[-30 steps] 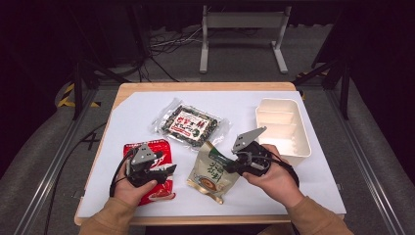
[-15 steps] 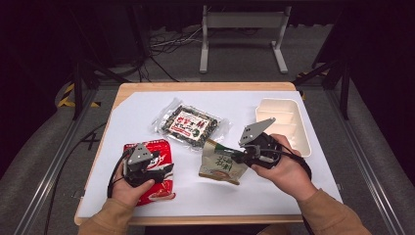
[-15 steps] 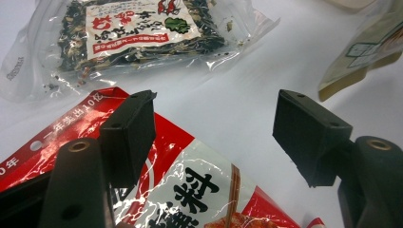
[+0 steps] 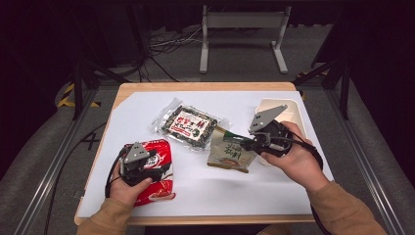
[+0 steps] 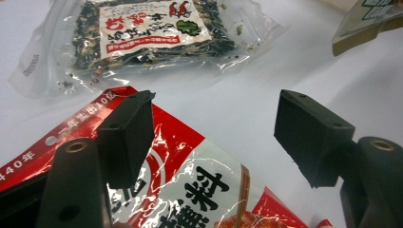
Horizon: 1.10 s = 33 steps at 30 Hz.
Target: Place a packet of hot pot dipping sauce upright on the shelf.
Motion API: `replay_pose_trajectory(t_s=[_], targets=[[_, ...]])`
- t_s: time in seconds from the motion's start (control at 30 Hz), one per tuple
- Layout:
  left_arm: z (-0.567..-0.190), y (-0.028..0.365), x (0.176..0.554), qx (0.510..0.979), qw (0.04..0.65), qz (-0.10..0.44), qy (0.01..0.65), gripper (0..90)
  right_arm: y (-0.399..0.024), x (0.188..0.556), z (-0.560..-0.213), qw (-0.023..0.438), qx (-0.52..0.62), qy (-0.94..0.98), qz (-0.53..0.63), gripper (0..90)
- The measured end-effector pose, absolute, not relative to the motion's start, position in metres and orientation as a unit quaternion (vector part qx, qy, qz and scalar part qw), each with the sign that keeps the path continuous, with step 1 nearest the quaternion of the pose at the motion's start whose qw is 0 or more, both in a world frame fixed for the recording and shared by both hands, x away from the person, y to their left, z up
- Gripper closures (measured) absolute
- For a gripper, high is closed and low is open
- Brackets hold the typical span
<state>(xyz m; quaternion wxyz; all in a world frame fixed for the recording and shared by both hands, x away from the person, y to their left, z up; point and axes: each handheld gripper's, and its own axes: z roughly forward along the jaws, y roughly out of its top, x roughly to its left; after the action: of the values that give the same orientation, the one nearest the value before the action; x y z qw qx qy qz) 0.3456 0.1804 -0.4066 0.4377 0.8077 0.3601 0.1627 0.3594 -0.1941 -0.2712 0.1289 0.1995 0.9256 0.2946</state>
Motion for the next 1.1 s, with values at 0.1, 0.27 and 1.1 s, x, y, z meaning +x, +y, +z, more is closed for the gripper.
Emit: replay_pose_trajectory(t_s=[0.1,0.27,1.1], targets=[[-0.406,0.183,0.347,0.804,0.441,0.167,0.363,28.5,-0.198,0.363,-0.267,0.136,0.199,0.926,0.292,89.4],[-0.405,0.187,0.349,0.798,0.445,0.17,0.37,28.3,-0.204,0.367,-0.263,0.145,0.195,0.925,0.291,89.4],[-0.408,0.206,0.356,0.772,0.473,0.159,0.393,23.4,-0.231,0.391,-0.229,0.177,0.185,0.923,0.288,89.4]])
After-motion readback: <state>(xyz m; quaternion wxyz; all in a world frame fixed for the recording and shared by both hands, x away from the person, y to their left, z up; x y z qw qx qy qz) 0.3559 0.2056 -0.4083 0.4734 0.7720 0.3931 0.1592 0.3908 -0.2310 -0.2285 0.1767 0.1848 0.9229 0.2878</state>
